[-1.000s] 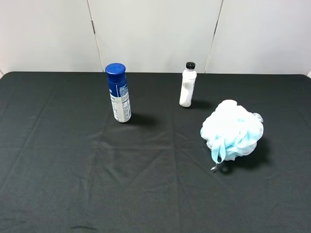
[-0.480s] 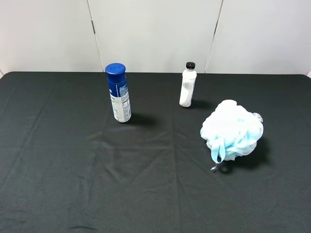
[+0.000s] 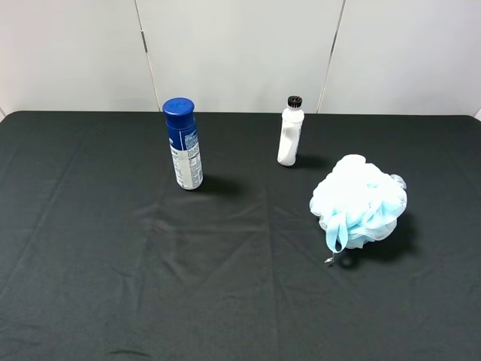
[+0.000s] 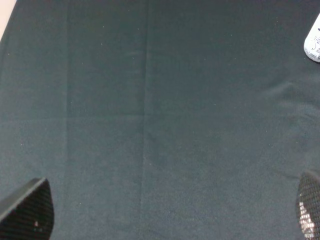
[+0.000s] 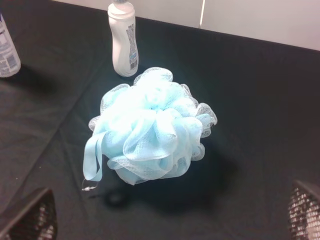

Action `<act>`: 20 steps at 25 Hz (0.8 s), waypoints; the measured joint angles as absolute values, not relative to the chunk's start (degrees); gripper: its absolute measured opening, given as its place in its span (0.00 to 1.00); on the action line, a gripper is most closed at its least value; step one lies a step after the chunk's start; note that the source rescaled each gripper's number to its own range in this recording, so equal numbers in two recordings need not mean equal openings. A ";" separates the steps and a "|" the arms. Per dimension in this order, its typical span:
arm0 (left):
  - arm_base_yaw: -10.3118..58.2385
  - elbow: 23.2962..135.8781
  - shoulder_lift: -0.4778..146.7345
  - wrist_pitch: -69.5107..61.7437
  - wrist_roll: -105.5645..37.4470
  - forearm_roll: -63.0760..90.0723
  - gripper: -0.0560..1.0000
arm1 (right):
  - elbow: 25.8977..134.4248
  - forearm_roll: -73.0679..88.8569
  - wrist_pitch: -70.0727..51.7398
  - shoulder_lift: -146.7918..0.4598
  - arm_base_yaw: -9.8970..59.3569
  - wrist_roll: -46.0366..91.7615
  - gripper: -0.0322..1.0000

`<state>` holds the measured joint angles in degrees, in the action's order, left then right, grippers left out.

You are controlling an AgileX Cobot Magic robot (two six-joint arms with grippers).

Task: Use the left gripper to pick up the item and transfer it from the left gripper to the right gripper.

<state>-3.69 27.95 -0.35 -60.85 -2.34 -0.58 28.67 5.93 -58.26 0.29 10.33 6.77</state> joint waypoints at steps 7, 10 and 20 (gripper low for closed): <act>-3.69 27.95 -0.35 -60.85 -2.34 -0.58 0.95 | 28.67 5.99 -58.26 0.29 0.93 6.77 1.00; -3.69 27.95 -0.35 -60.85 -2.34 -0.58 0.95 | 28.67 5.99 -58.26 0.29 -1.12 6.77 1.00; -3.69 27.95 -0.35 -60.85 -2.34 -0.58 0.95 | 28.67 5.99 -58.26 0.29 -1.35 6.77 1.00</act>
